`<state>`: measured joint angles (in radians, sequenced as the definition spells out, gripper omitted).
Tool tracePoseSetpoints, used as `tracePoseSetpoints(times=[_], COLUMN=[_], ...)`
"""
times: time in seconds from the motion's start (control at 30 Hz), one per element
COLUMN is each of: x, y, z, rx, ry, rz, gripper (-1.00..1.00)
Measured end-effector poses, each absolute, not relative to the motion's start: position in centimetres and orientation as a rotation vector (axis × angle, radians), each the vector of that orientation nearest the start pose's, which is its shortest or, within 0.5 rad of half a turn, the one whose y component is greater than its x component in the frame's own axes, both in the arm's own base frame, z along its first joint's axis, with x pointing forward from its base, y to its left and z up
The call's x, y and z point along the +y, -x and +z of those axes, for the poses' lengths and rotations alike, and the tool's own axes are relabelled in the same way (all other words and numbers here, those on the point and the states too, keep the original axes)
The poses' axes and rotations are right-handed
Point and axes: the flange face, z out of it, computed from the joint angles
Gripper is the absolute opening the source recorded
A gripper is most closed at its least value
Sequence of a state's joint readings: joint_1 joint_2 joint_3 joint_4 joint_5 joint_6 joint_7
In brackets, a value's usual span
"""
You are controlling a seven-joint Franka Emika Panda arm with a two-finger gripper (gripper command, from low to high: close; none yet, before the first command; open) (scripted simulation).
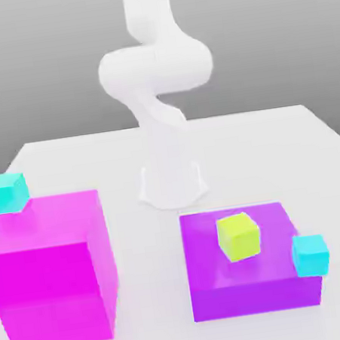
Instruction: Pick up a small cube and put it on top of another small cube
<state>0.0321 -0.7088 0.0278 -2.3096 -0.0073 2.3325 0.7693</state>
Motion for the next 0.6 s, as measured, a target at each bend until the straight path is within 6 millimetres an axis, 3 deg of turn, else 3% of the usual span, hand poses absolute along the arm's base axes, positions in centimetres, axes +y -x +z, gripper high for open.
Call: tracePoseSetpoints(times=[0.13, 0.3, 0.47, 0.6], x=[7.5, 13.8, 20.3, 25.7], y=[-42.3, -45.4, -46.0, -44.4], z=[61.4, 53.0, 43.9, 36.5], rx=[0.760, 0.510, 0.227, -0.035], ry=[2.707, 2.875, 3.001, 3.065], rz=[-0.849, -0.695, -0.524, -0.376], gripper=[0.00, 0.00, 0.00, 0.00])
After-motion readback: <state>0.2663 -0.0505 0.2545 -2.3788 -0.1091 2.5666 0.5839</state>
